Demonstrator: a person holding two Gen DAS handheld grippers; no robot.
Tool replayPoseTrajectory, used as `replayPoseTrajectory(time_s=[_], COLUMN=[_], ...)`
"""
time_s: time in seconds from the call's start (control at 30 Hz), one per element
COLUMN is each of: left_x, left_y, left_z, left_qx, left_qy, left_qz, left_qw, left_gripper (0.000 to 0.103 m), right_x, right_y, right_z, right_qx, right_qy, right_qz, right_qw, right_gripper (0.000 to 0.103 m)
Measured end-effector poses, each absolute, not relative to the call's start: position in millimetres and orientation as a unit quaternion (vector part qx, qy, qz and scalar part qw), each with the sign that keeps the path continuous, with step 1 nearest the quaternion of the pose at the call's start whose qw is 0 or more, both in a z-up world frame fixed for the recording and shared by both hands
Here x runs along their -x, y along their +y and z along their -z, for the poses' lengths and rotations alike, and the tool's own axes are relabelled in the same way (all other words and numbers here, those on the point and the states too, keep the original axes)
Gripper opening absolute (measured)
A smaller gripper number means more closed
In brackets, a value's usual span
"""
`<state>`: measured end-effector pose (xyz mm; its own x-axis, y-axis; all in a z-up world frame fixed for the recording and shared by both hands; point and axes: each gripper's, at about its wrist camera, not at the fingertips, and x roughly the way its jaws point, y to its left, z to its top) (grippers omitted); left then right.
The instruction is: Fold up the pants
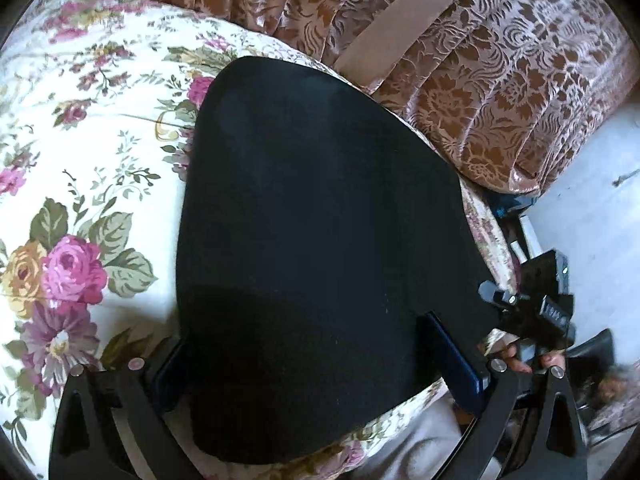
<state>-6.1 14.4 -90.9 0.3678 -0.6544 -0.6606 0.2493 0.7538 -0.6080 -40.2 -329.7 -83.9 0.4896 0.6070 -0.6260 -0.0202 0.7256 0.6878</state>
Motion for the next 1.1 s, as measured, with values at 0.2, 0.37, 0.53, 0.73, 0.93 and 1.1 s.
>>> replayPoseTrajectory(time_s=[0.2,0.37,0.53,0.73,0.93,1.1], left_x=[-1,12,17,29,29,17], left_y=[14,3,5,-9,-16,-26], left_z=[92,83,73,43,28,10], left_qx=[0.236,0.174,0.166,0.079,0.057,0.032], left_qy=[0.483,0.461,0.438,0.385,0.351,0.315], left_qz=[0.297,0.301,0.288,0.276,0.27,0.259], left_qw=[0.789,0.817,0.835,0.877,0.895,0.912], left_gripper=[0.102,0.079,0.064,0.051,0.047,0.047], right_x=[39,42,48,57,60,46], right_y=[-322,-315,-309,-290,-294,-293], right_z=[86,84,74,50,33,16], right_qx=[-0.305,-0.284,-0.248,-0.149,-0.144,-0.133], right_qy=[0.458,0.444,0.424,0.388,0.344,0.31], right_qz=[-0.195,-0.181,-0.177,-0.156,-0.15,-0.145], right_qw=[0.812,0.831,0.853,0.896,0.916,0.93], right_gripper=[0.079,0.076,0.064,0.057,0.053,0.052])
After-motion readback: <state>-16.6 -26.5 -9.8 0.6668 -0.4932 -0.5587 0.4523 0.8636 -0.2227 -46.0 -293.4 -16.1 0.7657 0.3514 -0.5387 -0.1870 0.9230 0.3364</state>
